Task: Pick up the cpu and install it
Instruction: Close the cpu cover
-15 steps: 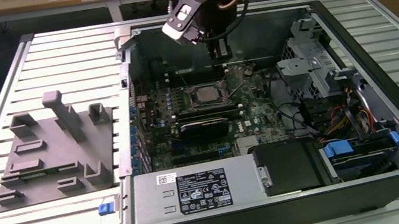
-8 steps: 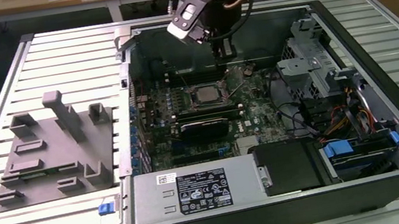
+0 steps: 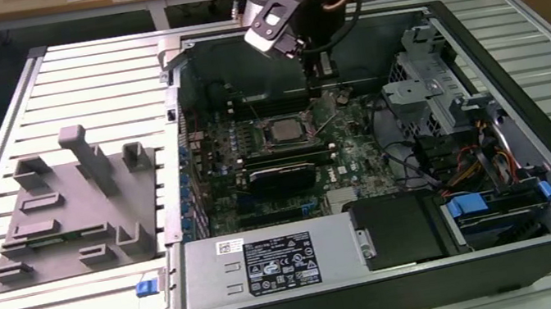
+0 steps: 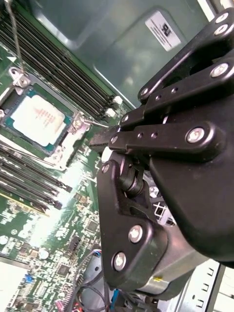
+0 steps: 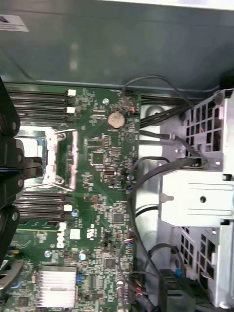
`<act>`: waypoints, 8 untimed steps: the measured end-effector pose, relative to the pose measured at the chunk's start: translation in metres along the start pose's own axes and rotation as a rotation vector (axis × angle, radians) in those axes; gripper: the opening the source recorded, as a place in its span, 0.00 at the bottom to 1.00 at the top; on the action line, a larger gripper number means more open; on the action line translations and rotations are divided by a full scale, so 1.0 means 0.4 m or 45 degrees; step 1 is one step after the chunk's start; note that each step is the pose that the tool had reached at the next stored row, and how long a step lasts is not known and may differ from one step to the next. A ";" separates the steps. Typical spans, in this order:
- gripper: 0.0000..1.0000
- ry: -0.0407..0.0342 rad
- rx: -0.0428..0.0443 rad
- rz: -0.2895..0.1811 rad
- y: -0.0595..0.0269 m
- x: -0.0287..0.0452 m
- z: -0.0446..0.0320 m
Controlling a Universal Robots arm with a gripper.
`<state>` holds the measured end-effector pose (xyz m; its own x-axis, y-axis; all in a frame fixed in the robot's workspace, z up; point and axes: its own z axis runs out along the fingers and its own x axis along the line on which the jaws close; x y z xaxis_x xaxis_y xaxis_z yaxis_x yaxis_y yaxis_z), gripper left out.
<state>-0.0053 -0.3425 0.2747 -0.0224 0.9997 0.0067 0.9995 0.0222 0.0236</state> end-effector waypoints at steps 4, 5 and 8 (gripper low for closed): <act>0.11 0.0005 0.005 -0.013 0.013 0.000 0.004; 0.11 0.0009 0.004 -0.022 0.016 0.000 0.005; 0.11 0.0012 0.005 -0.038 0.024 -0.001 0.009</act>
<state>0.0043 -0.3425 0.2712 -0.0520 0.9986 0.0070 0.9985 0.0518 0.0201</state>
